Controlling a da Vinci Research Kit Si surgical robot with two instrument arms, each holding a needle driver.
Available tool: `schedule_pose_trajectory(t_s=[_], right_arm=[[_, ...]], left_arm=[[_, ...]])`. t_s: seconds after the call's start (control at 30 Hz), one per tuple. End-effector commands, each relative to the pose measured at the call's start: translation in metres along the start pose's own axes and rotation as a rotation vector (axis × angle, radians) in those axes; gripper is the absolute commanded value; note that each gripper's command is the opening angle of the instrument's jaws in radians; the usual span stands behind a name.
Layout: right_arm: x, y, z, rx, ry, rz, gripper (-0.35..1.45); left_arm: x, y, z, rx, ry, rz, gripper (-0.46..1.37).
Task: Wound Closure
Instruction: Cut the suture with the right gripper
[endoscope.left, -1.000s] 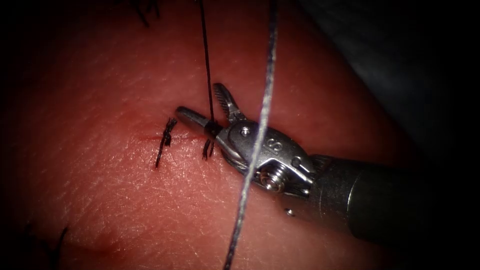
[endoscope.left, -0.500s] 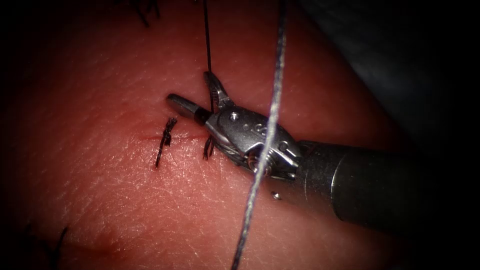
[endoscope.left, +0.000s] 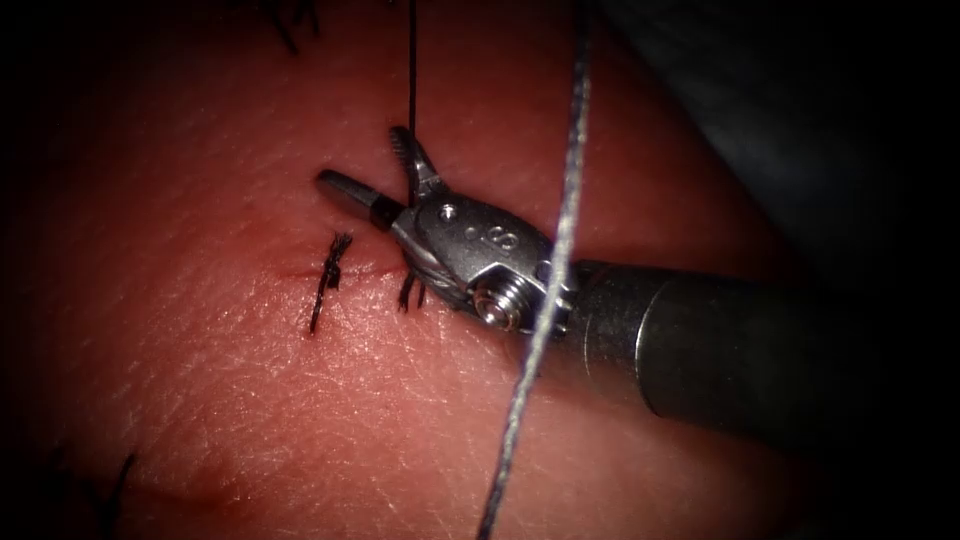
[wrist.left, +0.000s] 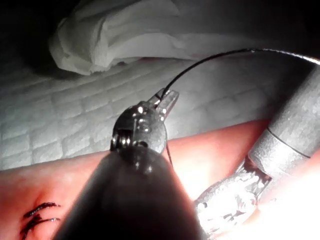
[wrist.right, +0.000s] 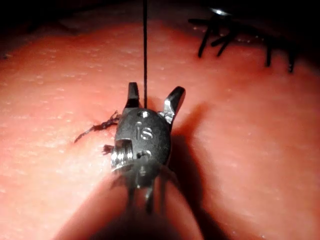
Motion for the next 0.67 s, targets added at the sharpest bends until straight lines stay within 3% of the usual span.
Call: schedule_pose_trajectory(t_s=[0.03, 0.67], right_arm=[[0.0000, 0.0000, 0.0001, 0.006, 0.000, -0.001, 0.88], [-0.0001, -0.0002, 0.0003, 0.006, 0.001, -0.018, 0.89]], left_arm=[[0.0001, 0.0000, 0.0000, -0.011, 0.001, 0.000, -0.35], [0.0000, 0.0001, 0.0003, -0.020, 0.009, 0.005, -0.35]])
